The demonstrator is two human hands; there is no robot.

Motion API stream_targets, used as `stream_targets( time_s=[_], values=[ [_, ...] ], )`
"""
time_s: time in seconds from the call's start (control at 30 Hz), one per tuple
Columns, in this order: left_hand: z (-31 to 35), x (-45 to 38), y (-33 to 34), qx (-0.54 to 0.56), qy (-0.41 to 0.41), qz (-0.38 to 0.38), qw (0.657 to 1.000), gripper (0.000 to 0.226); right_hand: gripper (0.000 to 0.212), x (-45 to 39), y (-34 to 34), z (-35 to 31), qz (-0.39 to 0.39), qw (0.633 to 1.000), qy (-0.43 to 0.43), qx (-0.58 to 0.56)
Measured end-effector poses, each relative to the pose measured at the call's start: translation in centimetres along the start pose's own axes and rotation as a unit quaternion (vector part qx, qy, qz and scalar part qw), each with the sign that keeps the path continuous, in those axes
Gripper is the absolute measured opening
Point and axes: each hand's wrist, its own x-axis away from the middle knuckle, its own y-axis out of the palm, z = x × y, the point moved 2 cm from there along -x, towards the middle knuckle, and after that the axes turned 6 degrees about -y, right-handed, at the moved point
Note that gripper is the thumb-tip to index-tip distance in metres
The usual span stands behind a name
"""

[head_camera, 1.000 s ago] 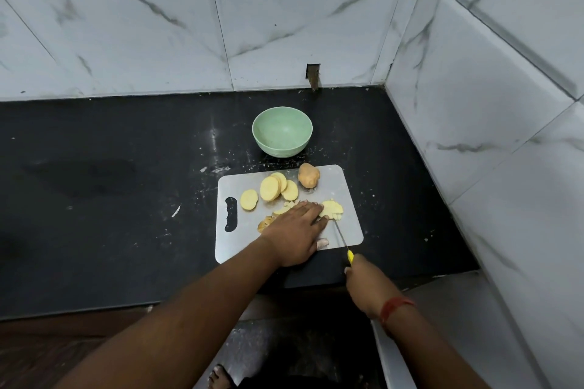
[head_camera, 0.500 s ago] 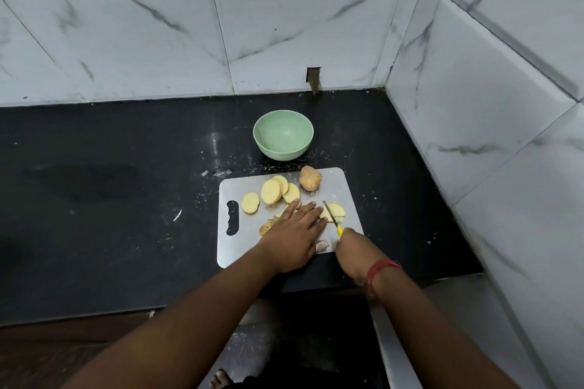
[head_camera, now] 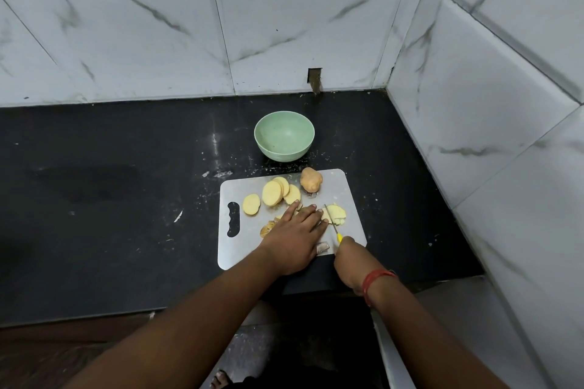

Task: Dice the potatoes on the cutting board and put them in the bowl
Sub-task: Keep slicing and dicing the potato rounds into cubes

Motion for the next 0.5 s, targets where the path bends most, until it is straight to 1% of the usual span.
stream_targets(
  time_s=[0.07, 0.13, 0.17, 0.23, 0.27, 0.3, 0.33, 0.37, 0.4, 0.43, 0.47, 0.5],
  values=[
    [0.1, 0.0, 0.0, -0.002, -0.002, -0.001, 1.0, 0.07, 0.005, 0.1, 0.4, 0.4, 0.015, 1.0, 0.018, 0.004],
    [0.1, -0.1, 0.0, -0.004, -0.002, -0.001, 1.0, 0.07, 0.018, 0.3, 1.1, 1.0, 0.026, 0.999, 0.028, -0.016],
    [0.1, -0.1, 0.1, -0.004, -0.003, -0.003, 1.0, 0.07, 0.019, 0.6, 1.1, 0.9, 0.027, 0.999, 0.02, -0.014],
    [0.1, -0.1, 0.1, -0.005, -0.003, -0.004, 1.0, 0.07, 0.009, 1.2, 0.3, 0.6, 0.046, 0.998, 0.0, -0.037],
    [0.1, -0.1, 0.1, -0.007, -0.004, -0.003, 1.0, 0.07, 0.003, 1.4, 0.4, 0.6, 0.02, 0.997, -0.06, 0.033],
    [0.2, -0.1, 0.1, -0.008, -0.005, -0.003, 1.0, 0.071, 0.011, 1.7, 0.7, 0.5, -0.053, 0.984, -0.052, 0.16],
    [0.2, -0.1, 0.1, -0.009, -0.007, -0.003, 1.0, 0.072, 0.019, 2.0, 1.2, 1.1, -0.072, 0.97, -0.07, 0.224],
    [0.3, 0.0, 0.1, -0.008, -0.009, -0.003, 1.0, 0.073, 0.023, 2.3, 1.8, 1.4, -0.097, 0.978, -0.035, 0.183],
    [0.3, 0.0, 0.1, -0.006, -0.01, -0.003, 1.0, 0.074, 0.024, 2.7, 1.9, 1.0, -0.102, 0.992, 0.011, 0.066],
    [0.3, 0.0, 0.1, -0.004, -0.012, -0.005, 1.0, 0.075, 0.023, 2.9, 1.4, 1.3, -0.047, 0.999, 0.004, -0.003],
    [0.3, 0.0, 0.0, -0.002, -0.014, -0.007, 1.0, 0.075, 0.022, 3.2, 1.4, 1.9, -0.021, 0.999, 0.007, 0.028],
    [0.3, 0.0, 0.0, 0.0, -0.016, -0.01, 1.0, 0.074, 0.021, 3.4, 1.4, 2.4, -0.009, 1.0, 0.019, 0.019]
  ],
)
